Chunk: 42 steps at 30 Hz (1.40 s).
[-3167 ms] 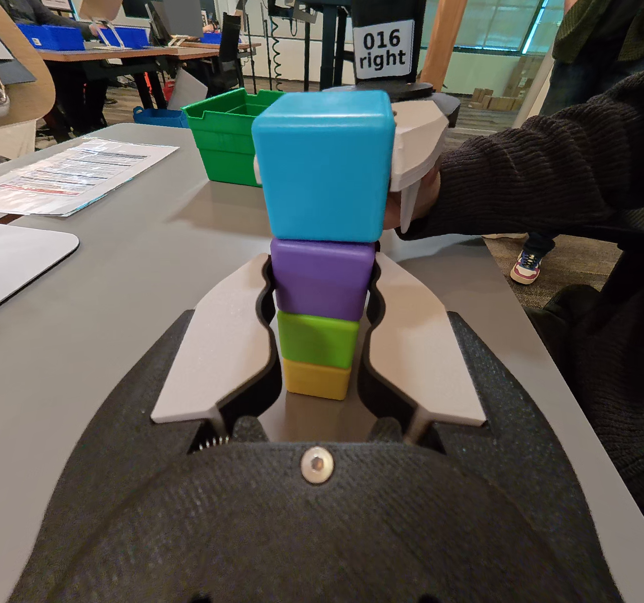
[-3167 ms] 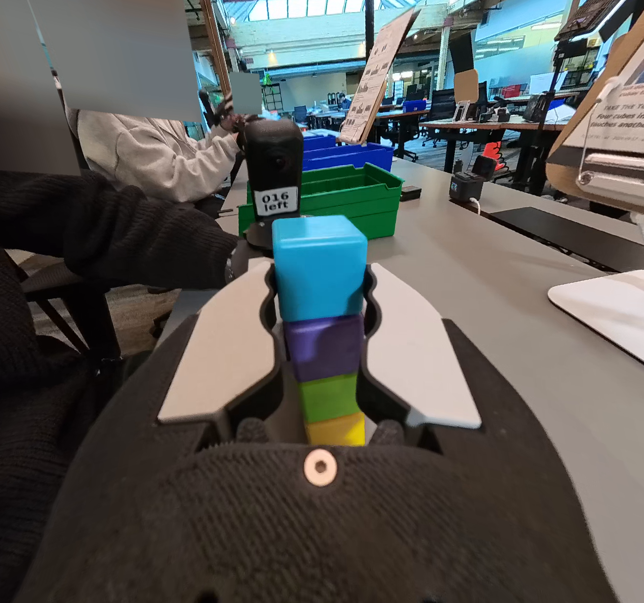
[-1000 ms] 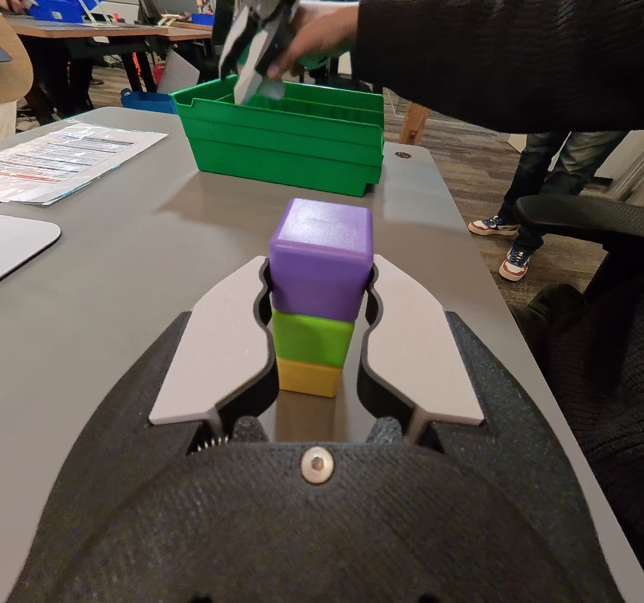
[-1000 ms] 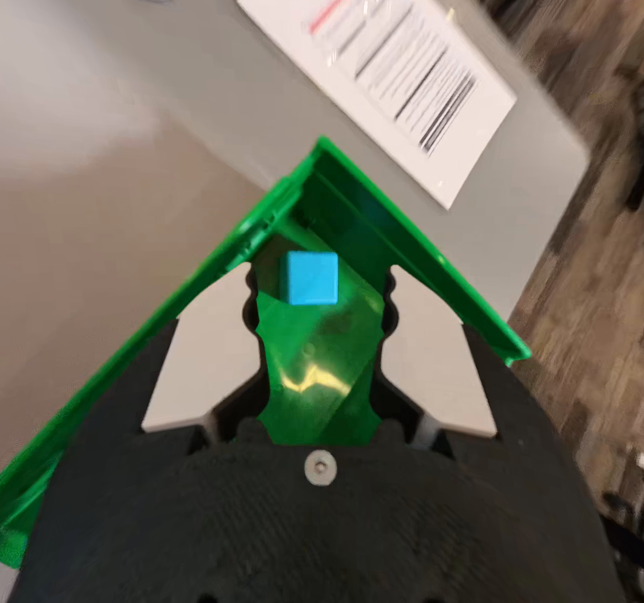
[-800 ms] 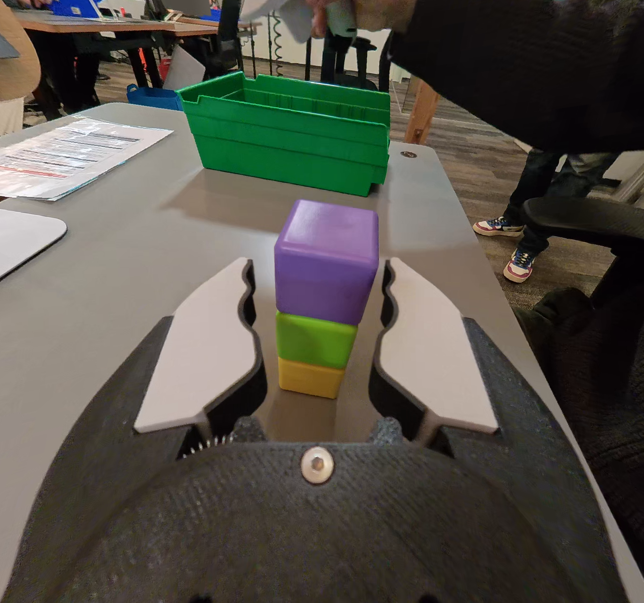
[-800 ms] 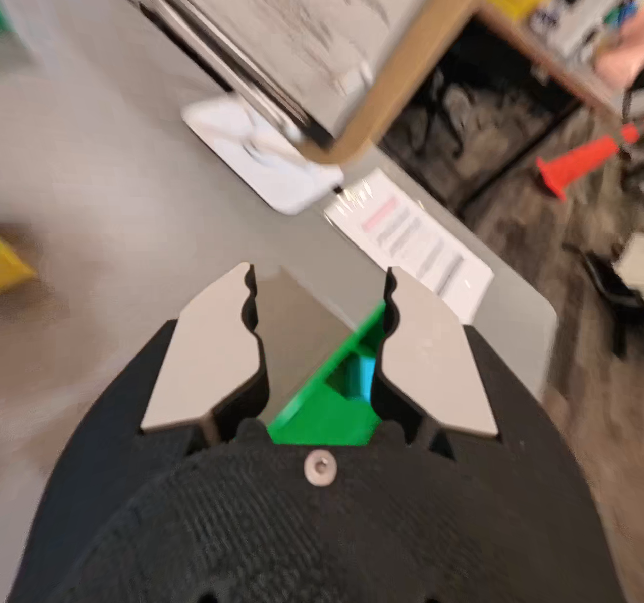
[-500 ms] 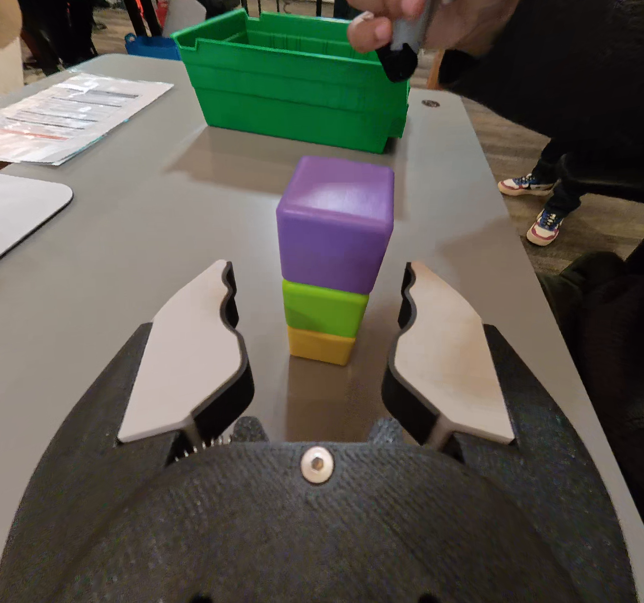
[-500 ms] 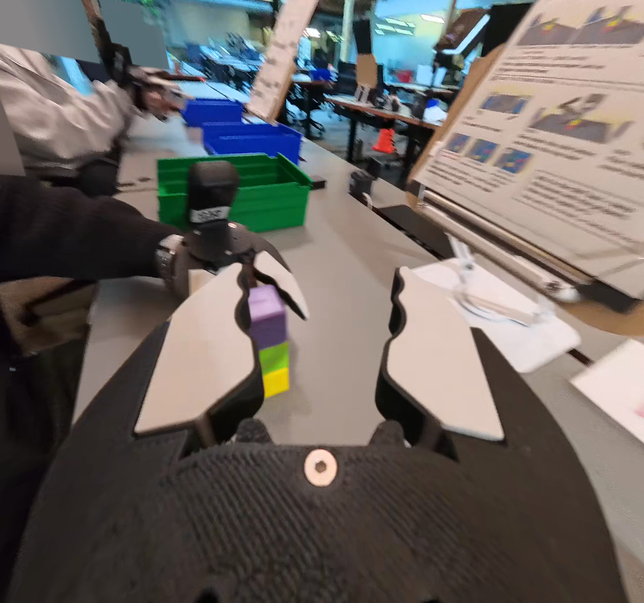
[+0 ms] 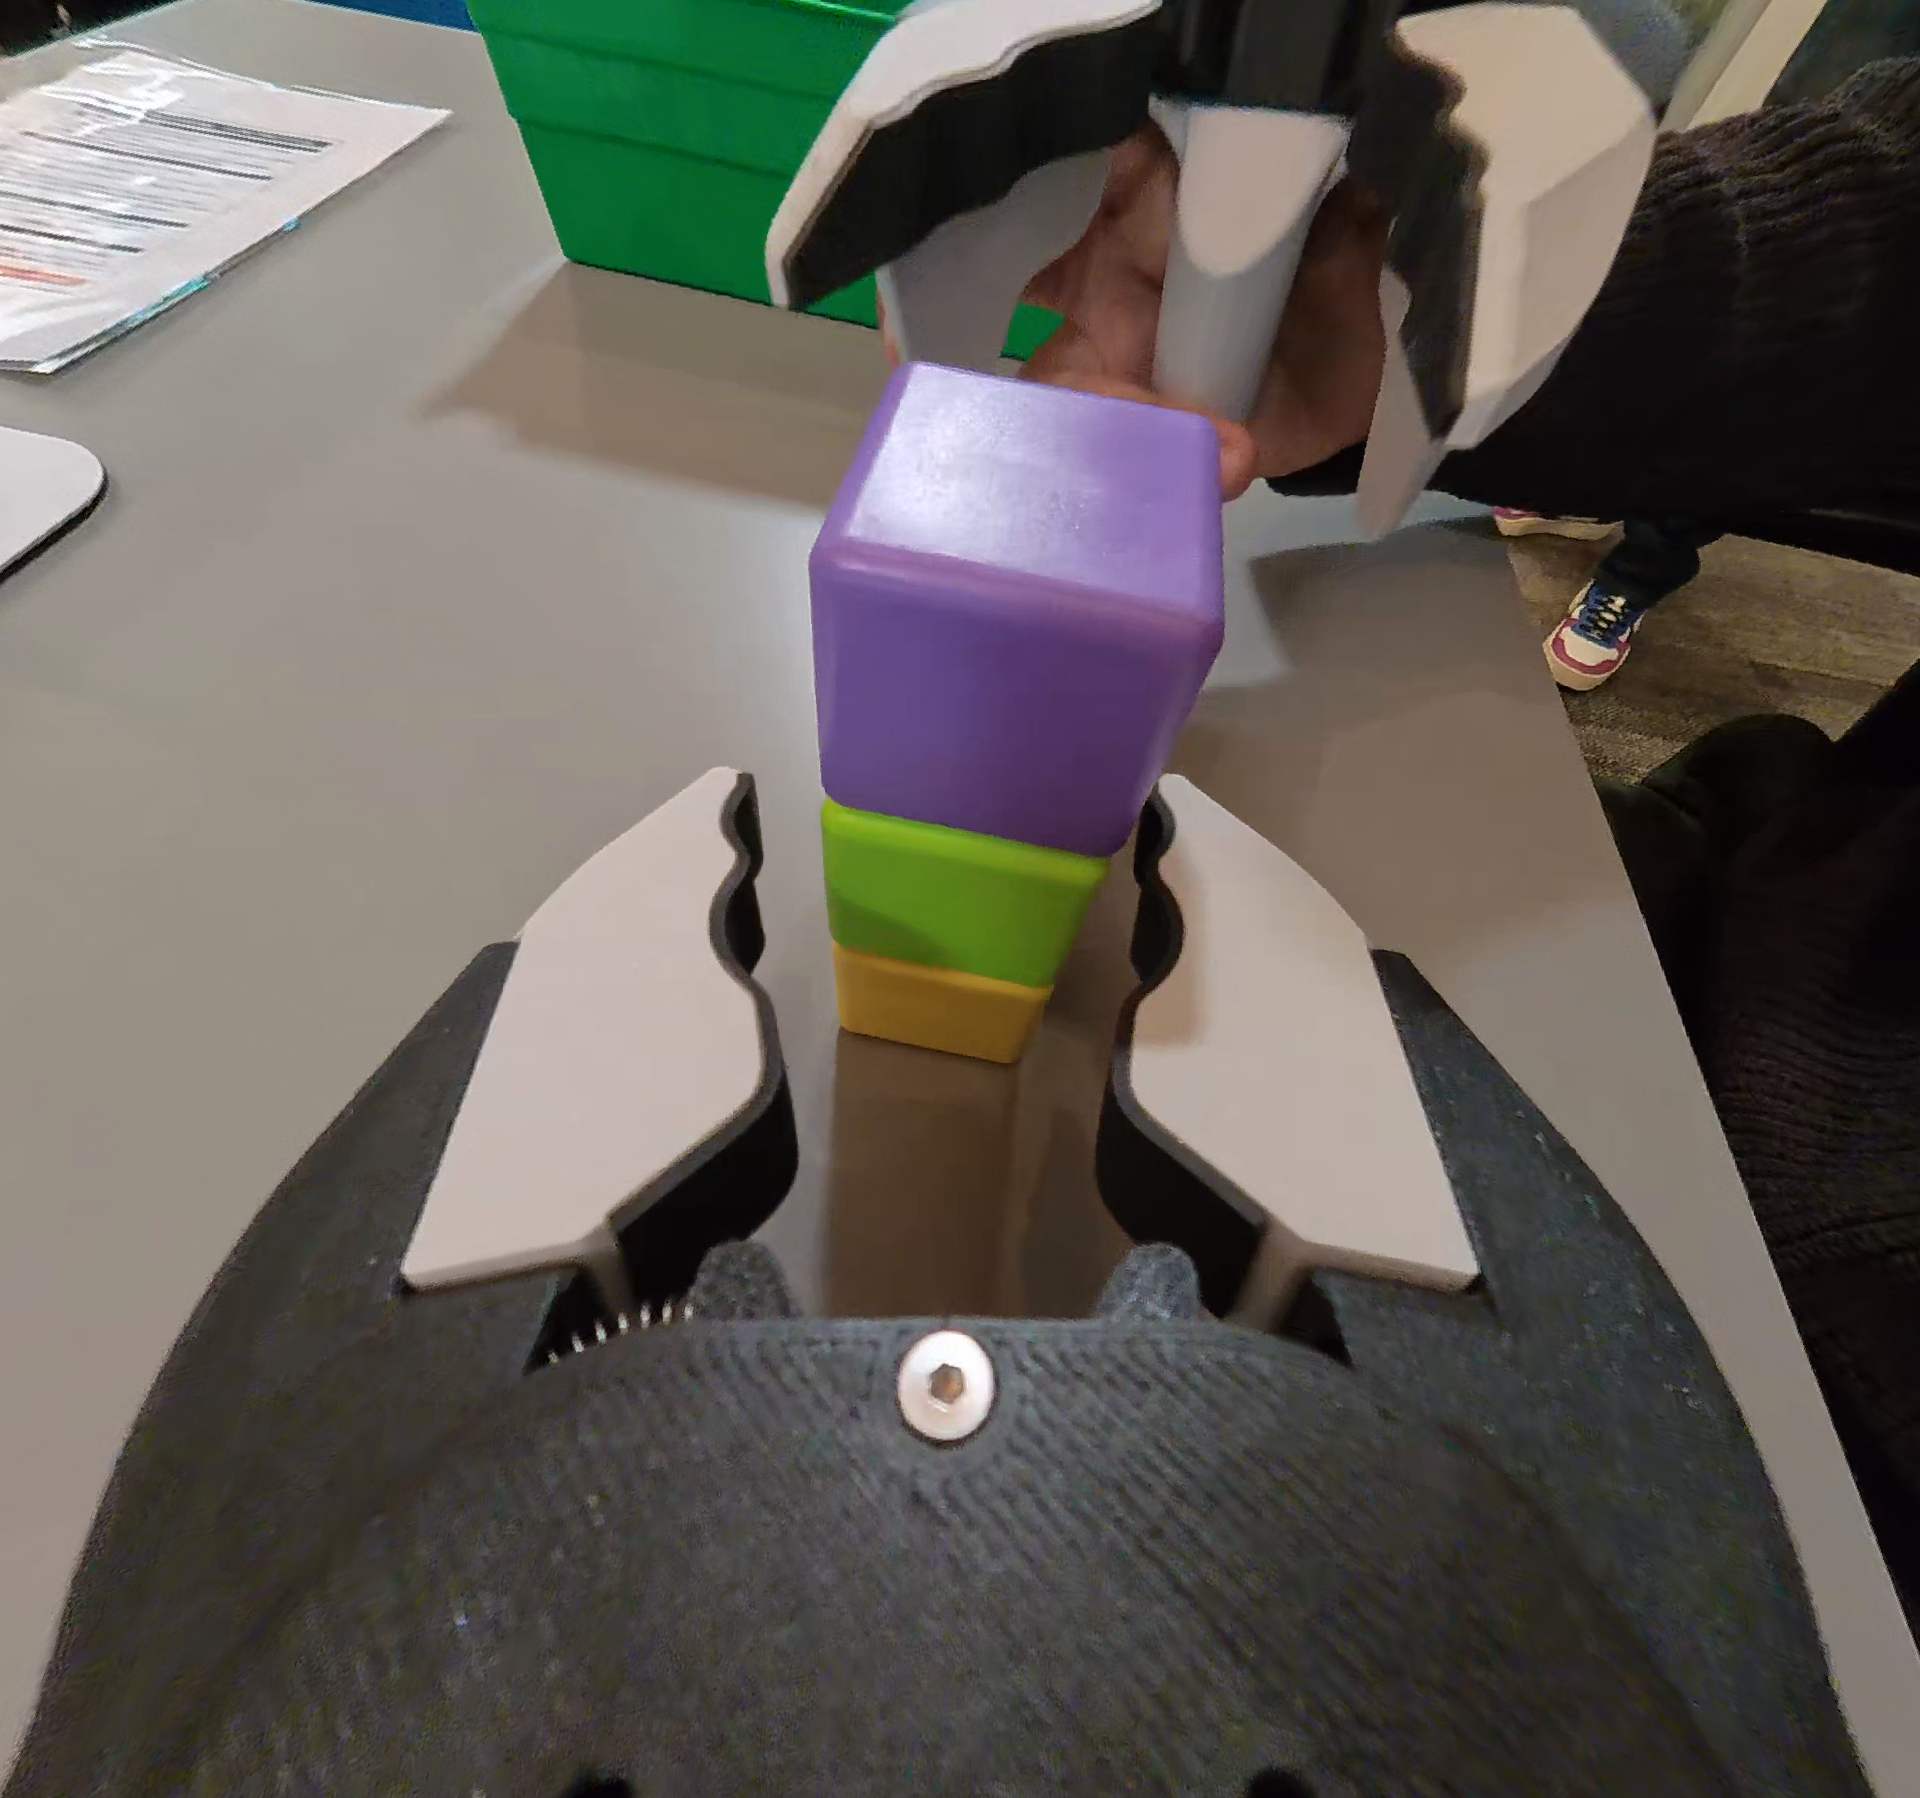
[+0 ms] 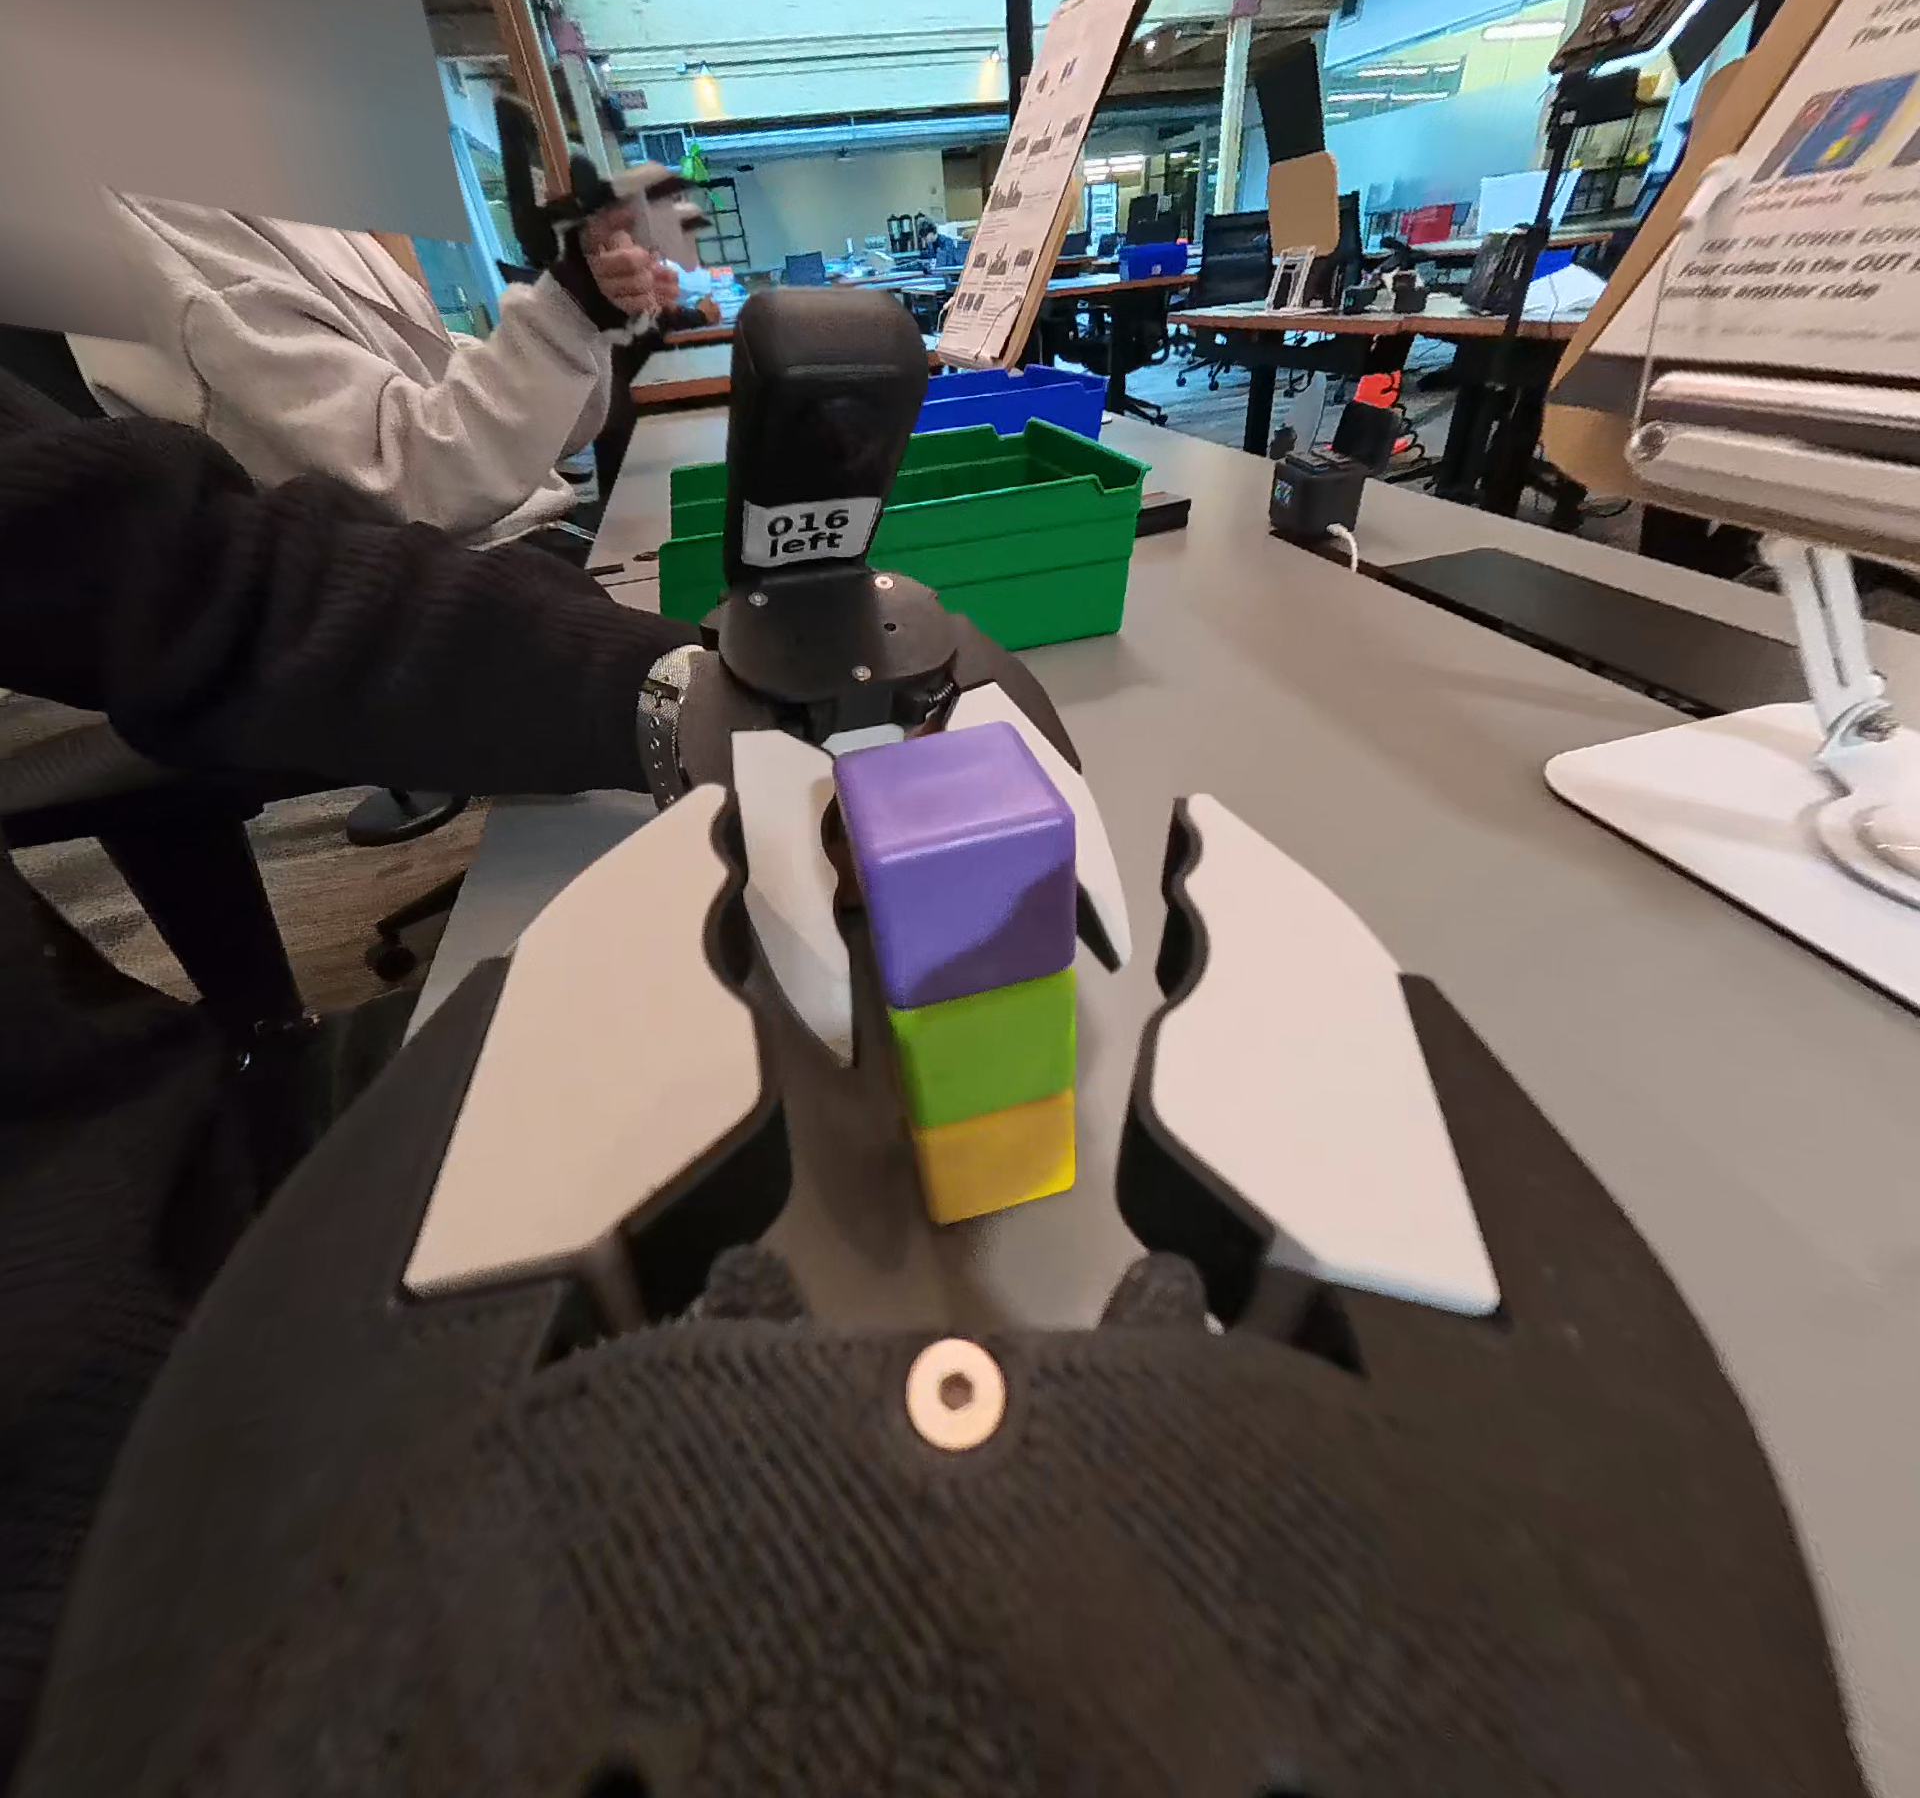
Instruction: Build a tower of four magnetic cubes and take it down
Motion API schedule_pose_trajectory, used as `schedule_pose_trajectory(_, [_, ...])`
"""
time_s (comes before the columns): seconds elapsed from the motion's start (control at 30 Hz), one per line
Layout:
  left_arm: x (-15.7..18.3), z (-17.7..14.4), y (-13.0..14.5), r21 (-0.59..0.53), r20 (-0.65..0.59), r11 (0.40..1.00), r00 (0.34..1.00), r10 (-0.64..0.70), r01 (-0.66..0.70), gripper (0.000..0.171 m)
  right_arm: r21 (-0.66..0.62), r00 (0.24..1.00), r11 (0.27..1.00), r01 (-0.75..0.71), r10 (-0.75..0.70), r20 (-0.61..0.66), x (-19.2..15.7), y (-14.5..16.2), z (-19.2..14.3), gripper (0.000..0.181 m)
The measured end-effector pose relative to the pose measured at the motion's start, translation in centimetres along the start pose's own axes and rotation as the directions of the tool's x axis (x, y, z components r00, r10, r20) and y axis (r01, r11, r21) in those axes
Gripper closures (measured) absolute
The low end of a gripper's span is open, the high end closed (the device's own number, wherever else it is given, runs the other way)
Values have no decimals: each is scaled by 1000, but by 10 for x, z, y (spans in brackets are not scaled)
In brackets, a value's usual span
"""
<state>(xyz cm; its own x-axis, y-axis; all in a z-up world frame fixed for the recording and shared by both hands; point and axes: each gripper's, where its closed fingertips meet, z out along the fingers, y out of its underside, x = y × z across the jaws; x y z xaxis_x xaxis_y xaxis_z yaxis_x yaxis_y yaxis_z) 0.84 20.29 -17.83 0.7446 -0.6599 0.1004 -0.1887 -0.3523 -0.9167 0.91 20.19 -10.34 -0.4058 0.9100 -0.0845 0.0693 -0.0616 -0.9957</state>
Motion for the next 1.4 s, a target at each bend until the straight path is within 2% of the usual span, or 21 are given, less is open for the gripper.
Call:
schedule_pose_trajectory(0.6, [6,2,2,-21,-20,999,999,34,-34,110,-70,999,998,-4,7,43,0,17,14,112])
schedule_pose_trajectory(0.9, [4,3,3,-30,-13,999,999,30,-31,120,-83,999,997,4,-1,39,0,22,18,114])
schedule_pose_trajectory(1.4, [9,4,4,-38,-60,999,998,32,-34,120,-80,998,997,24,-19,54,-1,24,18,119])
